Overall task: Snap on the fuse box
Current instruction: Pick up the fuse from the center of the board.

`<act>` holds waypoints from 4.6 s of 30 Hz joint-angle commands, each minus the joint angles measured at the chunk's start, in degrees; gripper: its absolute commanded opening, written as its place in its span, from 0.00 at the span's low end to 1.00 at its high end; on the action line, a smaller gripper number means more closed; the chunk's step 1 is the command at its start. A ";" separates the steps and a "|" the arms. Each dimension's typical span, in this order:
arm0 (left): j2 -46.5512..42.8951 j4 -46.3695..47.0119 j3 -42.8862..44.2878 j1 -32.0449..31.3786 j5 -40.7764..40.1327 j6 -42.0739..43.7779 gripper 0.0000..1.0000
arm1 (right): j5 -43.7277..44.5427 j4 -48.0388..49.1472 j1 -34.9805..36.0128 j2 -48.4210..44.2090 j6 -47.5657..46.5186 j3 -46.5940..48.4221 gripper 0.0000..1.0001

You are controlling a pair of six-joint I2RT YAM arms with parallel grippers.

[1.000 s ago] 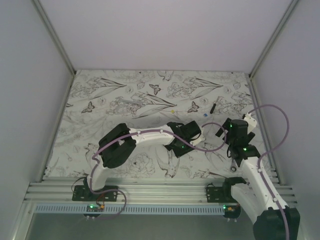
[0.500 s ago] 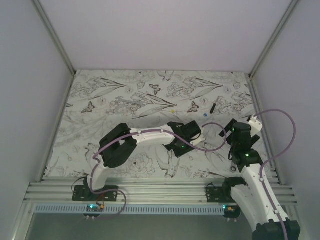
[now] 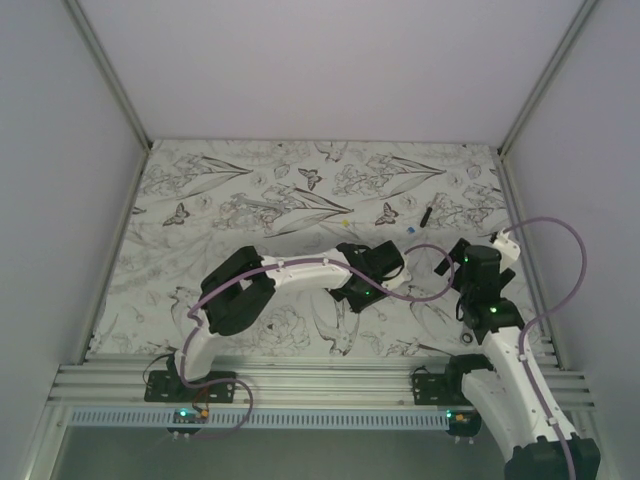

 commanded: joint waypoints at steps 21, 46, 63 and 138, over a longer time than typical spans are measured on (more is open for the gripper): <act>-29.79 6.43 -13.15 10.36 -19.04 -31.11 0.18 | -40.85 37.33 1.87 -9.89 -1.20 -16.54 0.83; -44.76 23.76 -26.51 10.51 -20.12 -62.23 0.08 | -28.30 78.51 36.60 21.10 -14.78 -8.40 0.55; -44.49 24.82 -26.34 10.06 -17.12 -62.30 0.07 | -23.64 81.42 39.01 27.08 -16.81 -5.73 0.31; -50.03 22.46 -24.66 20.49 42.39 0.46 0.16 | -80.07 43.82 24.63 20.73 -24.07 10.90 0.00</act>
